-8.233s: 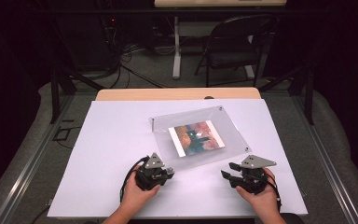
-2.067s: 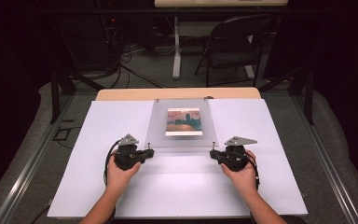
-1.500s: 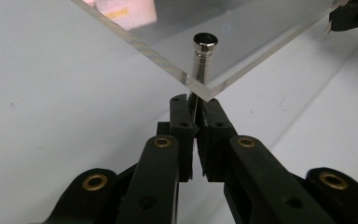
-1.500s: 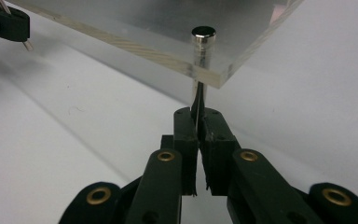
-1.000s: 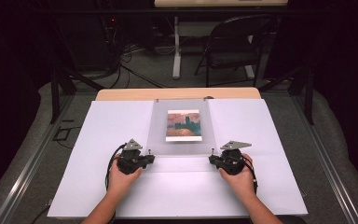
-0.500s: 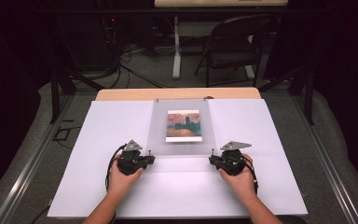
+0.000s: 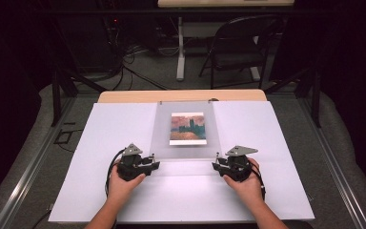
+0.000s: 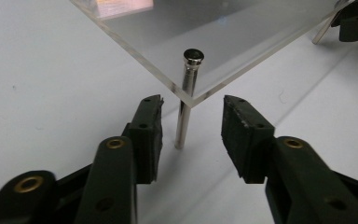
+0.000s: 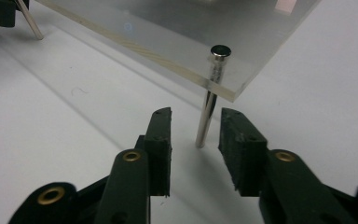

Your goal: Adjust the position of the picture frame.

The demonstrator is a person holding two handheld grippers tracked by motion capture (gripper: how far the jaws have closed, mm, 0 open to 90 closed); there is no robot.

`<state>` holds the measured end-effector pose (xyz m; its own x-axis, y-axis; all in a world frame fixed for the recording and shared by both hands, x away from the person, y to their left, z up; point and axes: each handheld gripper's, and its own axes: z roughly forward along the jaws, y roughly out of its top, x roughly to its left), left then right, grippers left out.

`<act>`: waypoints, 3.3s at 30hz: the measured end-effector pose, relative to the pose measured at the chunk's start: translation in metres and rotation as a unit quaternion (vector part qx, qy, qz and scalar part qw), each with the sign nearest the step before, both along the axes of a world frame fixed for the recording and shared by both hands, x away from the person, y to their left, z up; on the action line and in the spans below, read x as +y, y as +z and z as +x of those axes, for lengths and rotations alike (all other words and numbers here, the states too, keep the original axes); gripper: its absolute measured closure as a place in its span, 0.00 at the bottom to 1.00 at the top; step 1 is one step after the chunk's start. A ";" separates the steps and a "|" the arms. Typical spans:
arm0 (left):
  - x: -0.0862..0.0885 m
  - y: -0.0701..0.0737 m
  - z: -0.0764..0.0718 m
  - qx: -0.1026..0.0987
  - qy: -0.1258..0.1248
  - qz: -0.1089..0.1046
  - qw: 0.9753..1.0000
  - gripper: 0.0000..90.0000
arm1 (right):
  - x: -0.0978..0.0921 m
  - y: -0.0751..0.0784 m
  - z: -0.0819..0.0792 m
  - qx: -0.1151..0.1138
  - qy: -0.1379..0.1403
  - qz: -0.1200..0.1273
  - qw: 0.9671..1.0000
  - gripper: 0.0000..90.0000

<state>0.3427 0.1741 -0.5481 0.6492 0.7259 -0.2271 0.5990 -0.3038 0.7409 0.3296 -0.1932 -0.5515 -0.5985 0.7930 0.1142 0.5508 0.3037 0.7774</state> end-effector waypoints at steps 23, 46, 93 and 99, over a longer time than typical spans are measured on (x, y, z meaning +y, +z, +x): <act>0.015 0.014 -0.031 -0.020 0.014 0.008 1.000 0.45 | -0.013 0.015 -0.032 -0.018 0.008 -0.043 0.999 0.52; 0.030 0.017 -0.038 -0.029 0.068 0.014 0.997 0.32 | -0.024 0.011 -0.037 -0.018 -0.010 -0.032 0.999 0.44; 0.038 0.065 0.034 -0.036 0.080 0.004 0.996 0.35 | -0.036 0.063 0.019 -0.015 -0.031 -0.011 0.999 0.42; 0.034 0.063 0.047 -0.035 0.079 0.004 0.996 0.35 | -0.032 0.063 0.035 -0.014 -0.033 -0.020 0.999 0.42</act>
